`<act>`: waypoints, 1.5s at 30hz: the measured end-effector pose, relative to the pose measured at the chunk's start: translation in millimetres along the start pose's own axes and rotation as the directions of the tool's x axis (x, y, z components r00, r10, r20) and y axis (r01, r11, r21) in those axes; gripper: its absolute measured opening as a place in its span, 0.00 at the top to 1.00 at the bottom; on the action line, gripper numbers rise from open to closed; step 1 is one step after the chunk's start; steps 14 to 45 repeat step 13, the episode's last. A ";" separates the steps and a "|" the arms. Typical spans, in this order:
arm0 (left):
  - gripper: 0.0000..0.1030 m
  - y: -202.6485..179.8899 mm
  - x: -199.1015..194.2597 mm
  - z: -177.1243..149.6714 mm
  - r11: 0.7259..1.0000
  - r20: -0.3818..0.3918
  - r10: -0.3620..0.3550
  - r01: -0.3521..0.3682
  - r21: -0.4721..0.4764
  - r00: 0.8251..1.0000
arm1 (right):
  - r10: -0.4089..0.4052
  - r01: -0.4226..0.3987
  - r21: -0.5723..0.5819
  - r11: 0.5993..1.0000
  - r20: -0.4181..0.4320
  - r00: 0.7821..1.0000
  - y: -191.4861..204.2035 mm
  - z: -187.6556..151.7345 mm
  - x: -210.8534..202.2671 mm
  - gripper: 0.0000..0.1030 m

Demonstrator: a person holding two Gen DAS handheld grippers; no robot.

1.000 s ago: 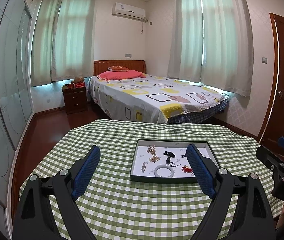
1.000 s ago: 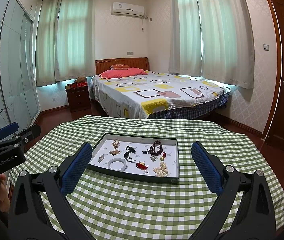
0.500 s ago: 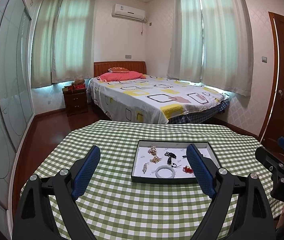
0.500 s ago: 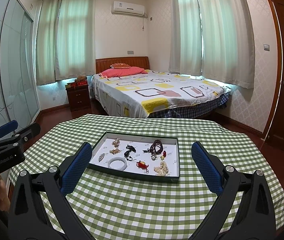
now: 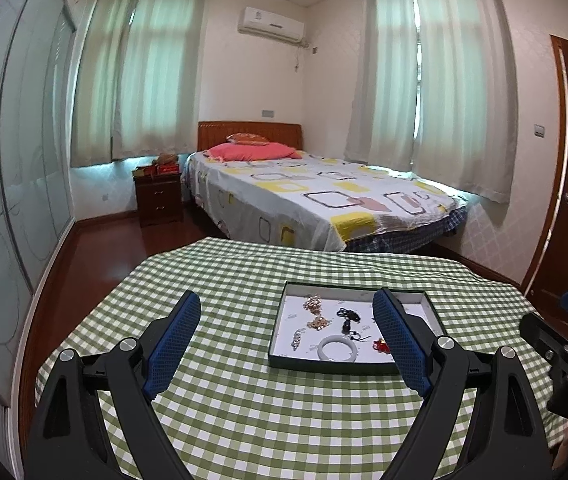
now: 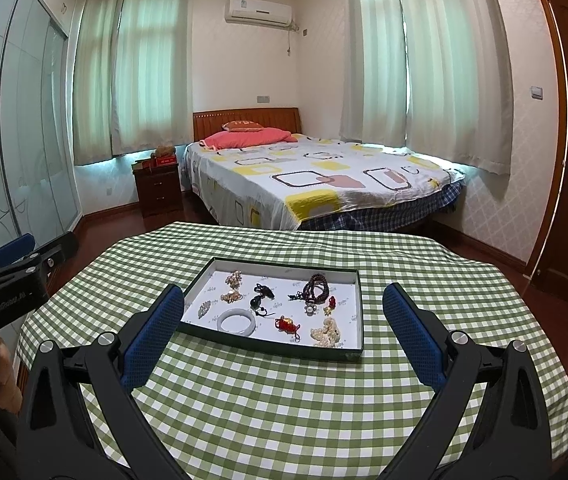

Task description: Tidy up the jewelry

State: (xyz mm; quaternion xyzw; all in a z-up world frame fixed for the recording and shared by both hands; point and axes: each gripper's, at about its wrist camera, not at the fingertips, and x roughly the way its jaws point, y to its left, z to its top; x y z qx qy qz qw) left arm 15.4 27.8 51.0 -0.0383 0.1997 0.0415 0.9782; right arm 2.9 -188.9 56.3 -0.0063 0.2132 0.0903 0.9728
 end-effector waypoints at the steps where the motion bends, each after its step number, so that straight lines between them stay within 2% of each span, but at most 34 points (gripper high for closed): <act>1: 0.18 1.3 2.8 -0.3 1.000 -0.008 0.000 0.000 -0.004 1.000 | 0.000 0.000 0.000 1.000 -0.003 1.000 0.3 -0.4 1.4 0.06; 8: 0.18 6.6 22.8 -4.5 1.000 -0.051 0.013 -0.013 0.005 0.999 | -0.002 0.002 0.004 1.000 -0.025 1.000 -2.8 -4.3 12.6 0.06; 13: 0.18 11.7 48.2 -12.1 1.000 -0.117 0.009 -0.008 0.010 0.993 | -0.009 0.010 0.020 1.000 -0.060 0.998 -9.8 -8.9 28.1 0.06; 45: 0.18 11.7 48.2 -12.1 1.000 -0.117 0.009 -0.008 0.010 0.993 | -0.009 0.010 0.020 1.000 -0.060 0.998 -9.8 -8.9 28.1 0.06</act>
